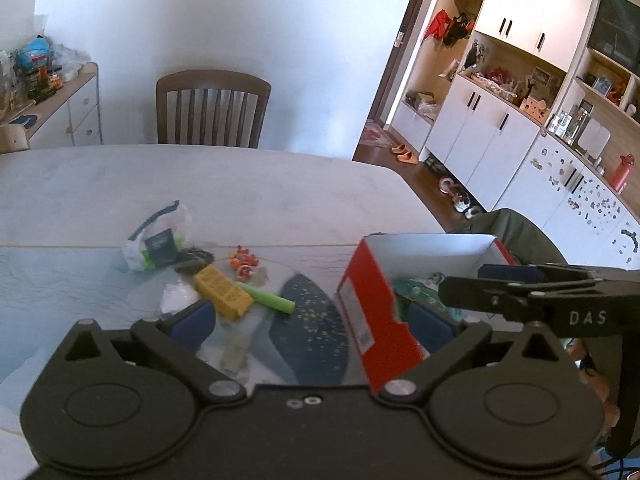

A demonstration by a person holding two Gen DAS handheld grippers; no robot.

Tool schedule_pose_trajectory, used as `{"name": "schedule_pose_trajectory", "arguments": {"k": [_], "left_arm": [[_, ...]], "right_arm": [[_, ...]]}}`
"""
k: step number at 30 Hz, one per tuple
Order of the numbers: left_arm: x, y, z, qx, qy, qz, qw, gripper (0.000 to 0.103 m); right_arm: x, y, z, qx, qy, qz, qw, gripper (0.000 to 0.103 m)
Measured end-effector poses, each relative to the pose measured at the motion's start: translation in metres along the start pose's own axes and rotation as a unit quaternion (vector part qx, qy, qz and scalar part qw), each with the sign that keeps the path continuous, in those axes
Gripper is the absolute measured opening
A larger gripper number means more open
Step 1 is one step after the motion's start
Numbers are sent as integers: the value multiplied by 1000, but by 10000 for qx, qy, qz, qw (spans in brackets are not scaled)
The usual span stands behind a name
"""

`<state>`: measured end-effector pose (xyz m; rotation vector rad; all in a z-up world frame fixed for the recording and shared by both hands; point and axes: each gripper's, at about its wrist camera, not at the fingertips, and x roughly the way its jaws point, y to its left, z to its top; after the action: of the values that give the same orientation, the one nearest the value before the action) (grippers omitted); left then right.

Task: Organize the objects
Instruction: 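Withdraw both tools from the box toward the remaining table items, then reach the left tool toward the brown bead bracelet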

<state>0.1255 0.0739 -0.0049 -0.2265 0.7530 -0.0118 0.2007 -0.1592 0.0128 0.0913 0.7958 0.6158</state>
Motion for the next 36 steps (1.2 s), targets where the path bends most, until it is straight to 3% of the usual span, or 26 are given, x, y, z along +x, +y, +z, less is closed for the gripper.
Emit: {"name": "schedule_pose_trajectory", "arguments": {"k": [14,36], "left_arm": [[3,65,-11,156,-73,-3,9999,103],[79,152,-42,365,568,288,9973,102]], "right_arm": [[45,49,-2,83,157,-13,9998,84],[156,91,-2,-504,698,-168,9961,84]]}}
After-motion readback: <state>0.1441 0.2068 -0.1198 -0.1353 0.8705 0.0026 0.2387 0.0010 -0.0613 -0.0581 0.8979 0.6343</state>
